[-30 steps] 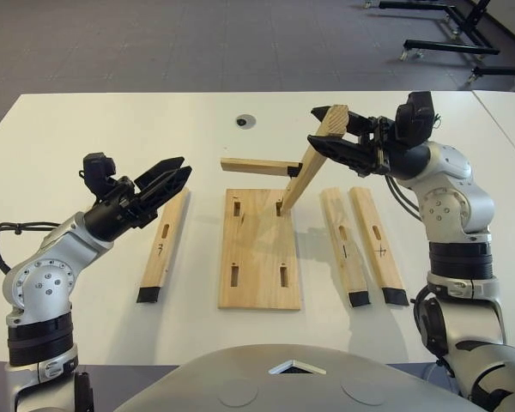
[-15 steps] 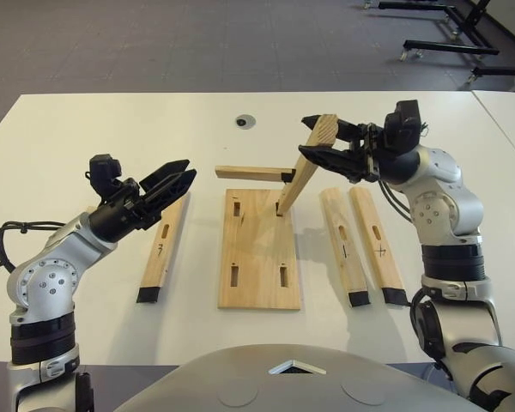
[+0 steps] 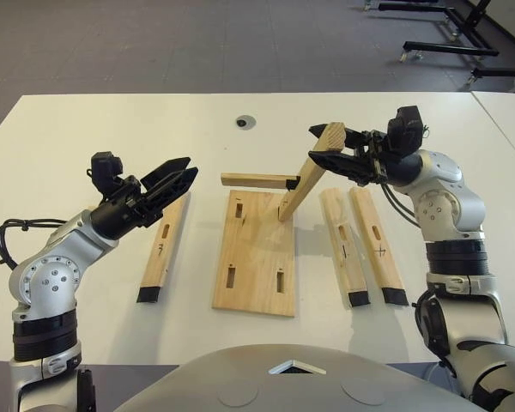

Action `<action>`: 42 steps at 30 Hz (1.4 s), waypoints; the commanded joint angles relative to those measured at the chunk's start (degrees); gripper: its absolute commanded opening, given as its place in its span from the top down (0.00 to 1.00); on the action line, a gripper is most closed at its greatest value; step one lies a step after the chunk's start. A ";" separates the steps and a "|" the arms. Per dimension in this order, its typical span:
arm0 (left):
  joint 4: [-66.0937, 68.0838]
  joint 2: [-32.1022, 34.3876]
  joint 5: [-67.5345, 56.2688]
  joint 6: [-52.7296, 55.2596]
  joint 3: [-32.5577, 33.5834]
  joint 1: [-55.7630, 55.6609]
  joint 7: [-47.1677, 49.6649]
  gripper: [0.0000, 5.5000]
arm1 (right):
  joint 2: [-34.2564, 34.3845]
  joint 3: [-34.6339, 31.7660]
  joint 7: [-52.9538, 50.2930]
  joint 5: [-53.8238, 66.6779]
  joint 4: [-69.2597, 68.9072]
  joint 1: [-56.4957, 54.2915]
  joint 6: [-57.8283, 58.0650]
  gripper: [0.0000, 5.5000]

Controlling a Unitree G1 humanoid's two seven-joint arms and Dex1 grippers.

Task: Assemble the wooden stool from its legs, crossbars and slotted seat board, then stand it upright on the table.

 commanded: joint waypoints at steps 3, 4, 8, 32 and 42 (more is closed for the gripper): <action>-0.49 -0.06 1.51 -0.68 -0.46 0.34 -0.12 0.35 | -2.28 4.79 -0.96 -9.30 4.49 2.62 -2.74 0.63; -0.65 -0.25 1.67 -0.78 -0.64 0.43 -0.06 0.35 | -2.27 5.24 -1.40 -9.14 4.30 2.66 -2.22 0.63; -1.21 -1.04 2.16 -1.09 -0.89 0.94 0.02 0.35 | -2.49 5.88 -4.41 -9.11 3.83 3.25 -0.67 0.63; -6.64 -7.01 3.11 -5.74 -2.61 9.47 2.89 0.35 | -2.14 0.86 -13.33 -3.36 -2.01 -0.68 11.99 0.15; -8.91 -9.42 5.14 -9.16 -3.27 13.55 4.69 0.35 | -4.41 -8.10 -16.02 0.94 -2.31 -3.72 15.62 0.02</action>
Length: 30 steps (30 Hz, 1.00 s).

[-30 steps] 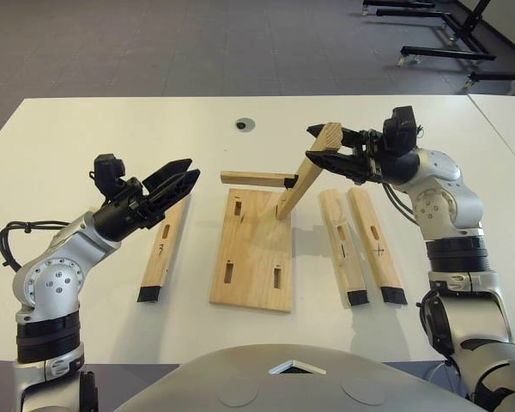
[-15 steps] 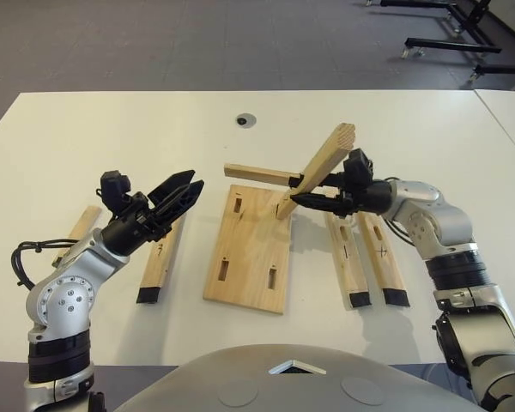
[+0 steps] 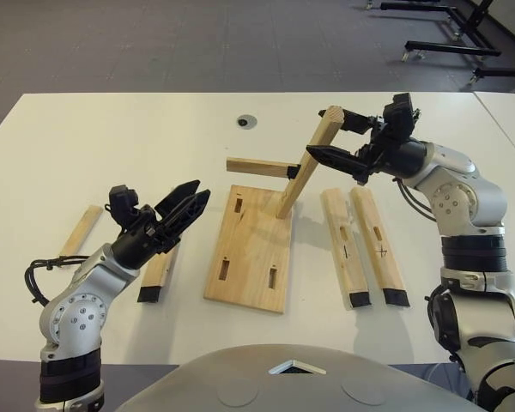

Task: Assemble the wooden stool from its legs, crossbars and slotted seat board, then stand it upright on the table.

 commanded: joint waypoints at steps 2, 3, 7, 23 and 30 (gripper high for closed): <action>-1.49 0.24 2.63 -2.54 0.92 2.12 1.21 0.35 | -2.77 -8.64 -2.66 5.49 0.01 -1.70 3.97 0.02; -1.88 0.33 3.24 -3.19 1.17 2.49 1.51 0.35 | -3.77 -10.27 -3.55 6.31 -1.29 -0.20 5.12 0.02; -4.25 -1.17 9.03 -6.45 0.56 3.54 7.02 0.35 | -5.54 -12.51 -6.36 8.52 -7.35 6.57 10.09 0.02; -6.16 -9.36 21.44 -15.22 -0.69 1.29 23.50 0.35 | 9.46 -14.50 -46.09 1.02 -16.78 12.24 10.30 0.02; -10.29 -12.93 24.51 -19.16 -0.37 6.03 28.58 0.35 | 5.82 -15.44 -49.72 -1.29 -26.27 26.54 15.90 0.02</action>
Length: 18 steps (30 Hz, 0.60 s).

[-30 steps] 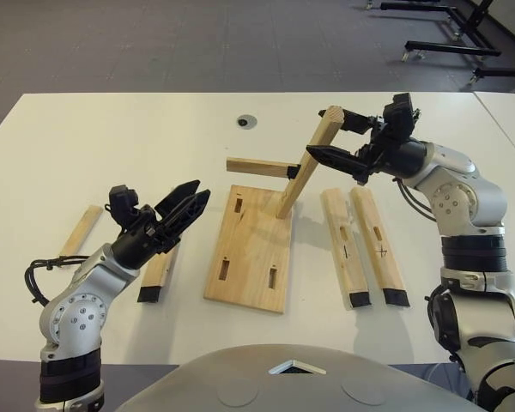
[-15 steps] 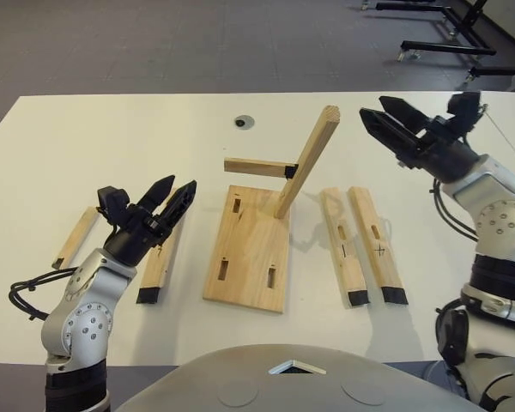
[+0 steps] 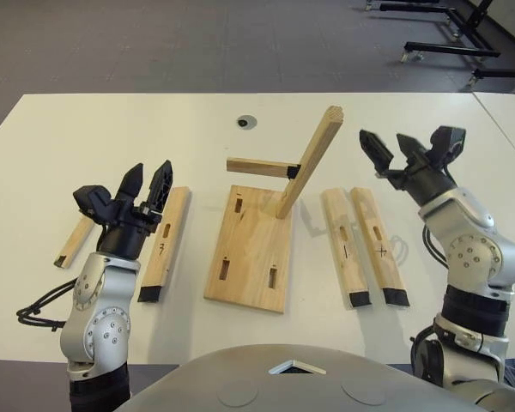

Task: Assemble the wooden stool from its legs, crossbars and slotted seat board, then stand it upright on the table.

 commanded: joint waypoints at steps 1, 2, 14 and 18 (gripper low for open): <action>-2.63 -0.96 1.53 -1.28 0.91 1.76 3.09 0.35 | -4.50 -0.61 -1.29 -3.33 -7.02 10.18 4.32 0.02; -3.11 -1.31 1.86 -1.75 1.35 2.28 3.87 0.35 | -5.63 0.30 -1.17 -4.21 -8.91 12.76 5.60 0.02; -8.14 -1.24 1.98 -1.39 2.27 6.99 7.66 0.35 | -13.45 5.55 10.30 -2.99 -22.13 27.67 9.72 0.02; -8.72 0.19 1.03 0.16 2.51 7.13 7.63 0.35 | -14.14 8.32 11.10 -3.39 -24.42 30.19 10.84 0.02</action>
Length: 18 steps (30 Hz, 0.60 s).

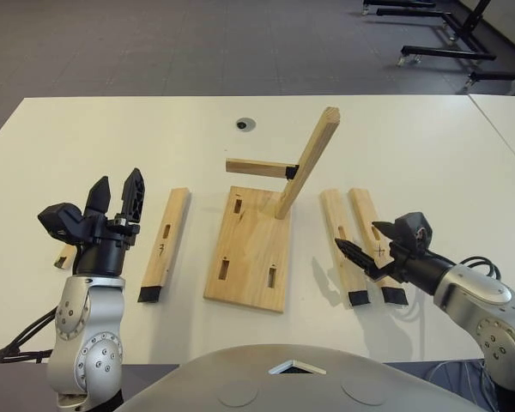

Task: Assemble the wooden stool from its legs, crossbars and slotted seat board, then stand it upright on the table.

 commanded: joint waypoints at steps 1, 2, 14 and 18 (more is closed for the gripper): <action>-1.44 1.86 -0.94 2.17 0.12 0.33 0.36 0.35 | -1.15 2.54 0.63 -0.27 -2.55 2.05 1.55 0.02; -1.59 2.17 -1.15 2.58 0.06 0.23 0.38 0.35 | -1.34 3.13 0.50 -0.55 -2.75 2.37 1.95 0.02; -1.98 5.04 -3.54 4.64 -0.13 -2.47 -0.30 0.35 | -3.52 12.37 -1.95 -8.06 0.43 0.48 5.15 0.23; -1.94 5.40 -3.09 4.69 -1.58 -3.74 -0.78 0.35 | -3.65 13.14 -2.05 -10.36 1.40 0.40 3.73 0.37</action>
